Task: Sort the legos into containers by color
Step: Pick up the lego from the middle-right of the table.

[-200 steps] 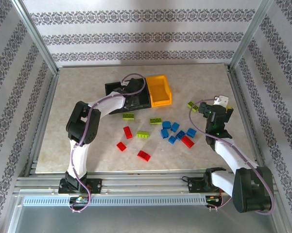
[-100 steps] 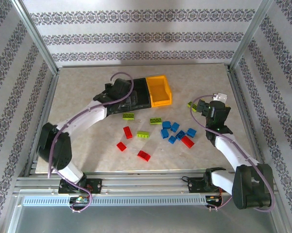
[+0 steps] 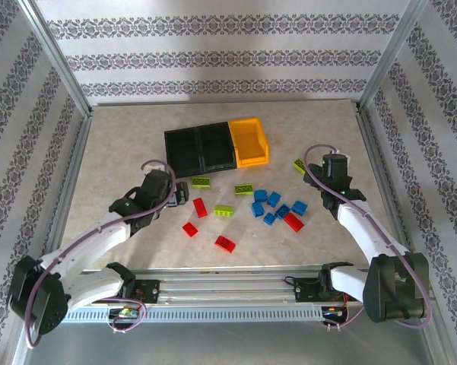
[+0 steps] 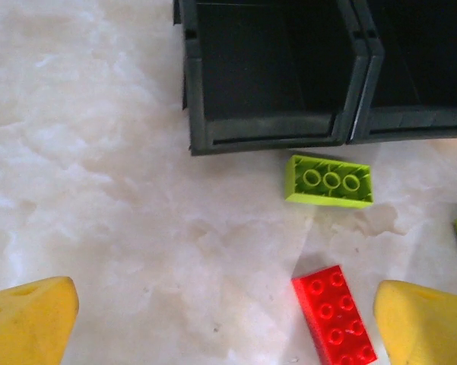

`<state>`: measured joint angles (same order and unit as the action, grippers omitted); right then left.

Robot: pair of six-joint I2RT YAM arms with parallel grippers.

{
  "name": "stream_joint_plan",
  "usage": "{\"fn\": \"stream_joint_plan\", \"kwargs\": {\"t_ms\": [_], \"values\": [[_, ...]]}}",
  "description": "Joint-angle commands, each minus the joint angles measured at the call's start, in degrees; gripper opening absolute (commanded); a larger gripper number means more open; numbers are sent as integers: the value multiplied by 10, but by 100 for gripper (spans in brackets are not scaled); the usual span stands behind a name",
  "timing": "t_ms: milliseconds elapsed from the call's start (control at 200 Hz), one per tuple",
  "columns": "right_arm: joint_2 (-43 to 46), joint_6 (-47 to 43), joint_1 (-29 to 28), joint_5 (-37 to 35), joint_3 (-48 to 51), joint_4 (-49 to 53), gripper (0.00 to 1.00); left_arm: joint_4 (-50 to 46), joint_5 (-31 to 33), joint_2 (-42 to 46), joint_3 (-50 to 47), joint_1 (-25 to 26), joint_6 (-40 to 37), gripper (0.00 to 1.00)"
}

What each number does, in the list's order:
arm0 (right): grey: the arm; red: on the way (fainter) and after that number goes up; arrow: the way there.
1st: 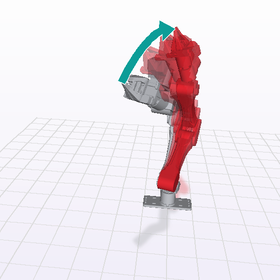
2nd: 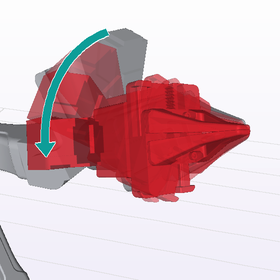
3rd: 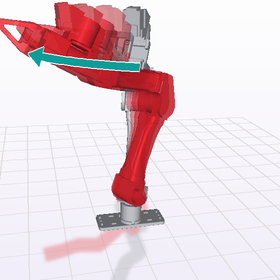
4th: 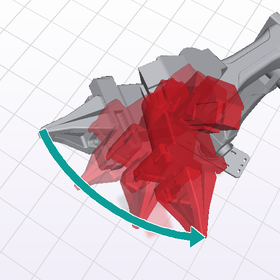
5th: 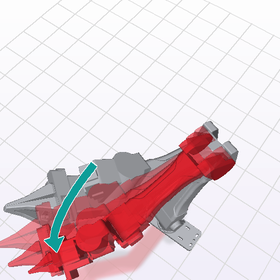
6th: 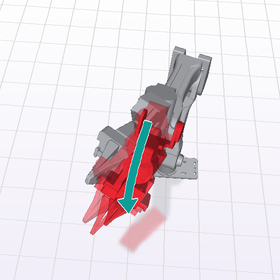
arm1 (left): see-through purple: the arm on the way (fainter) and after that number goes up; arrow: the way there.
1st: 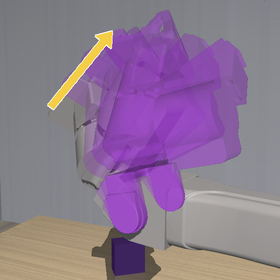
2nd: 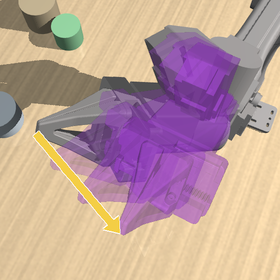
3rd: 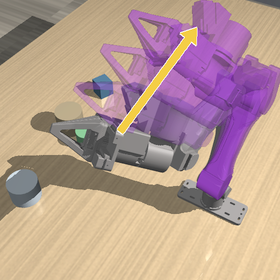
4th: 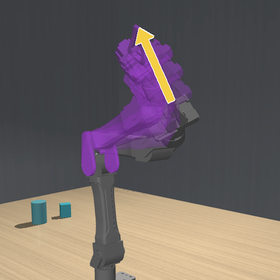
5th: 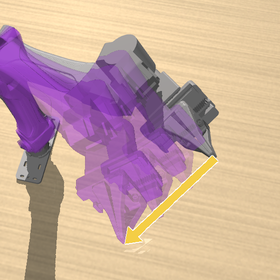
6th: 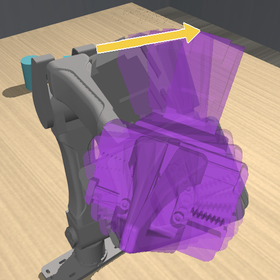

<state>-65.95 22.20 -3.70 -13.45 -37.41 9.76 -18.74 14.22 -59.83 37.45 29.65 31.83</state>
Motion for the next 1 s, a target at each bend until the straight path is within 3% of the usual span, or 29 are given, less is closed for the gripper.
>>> {"fn": "stream_joint_plan", "kwargs": {"t_ms": [0,195,500,999], "values": [[2,62,-9,31,-8,65,83,28,7,40,-38,6,21,100],[15,133,-33,45,4,120,77,48,8,87,-84,6,37,100],[18,202,-89,59,22,193,75,64,30,100,-111,6,47,100],[-79,214,-97,103,6,159,73,63,38,112,-127,5,63,100]]}}
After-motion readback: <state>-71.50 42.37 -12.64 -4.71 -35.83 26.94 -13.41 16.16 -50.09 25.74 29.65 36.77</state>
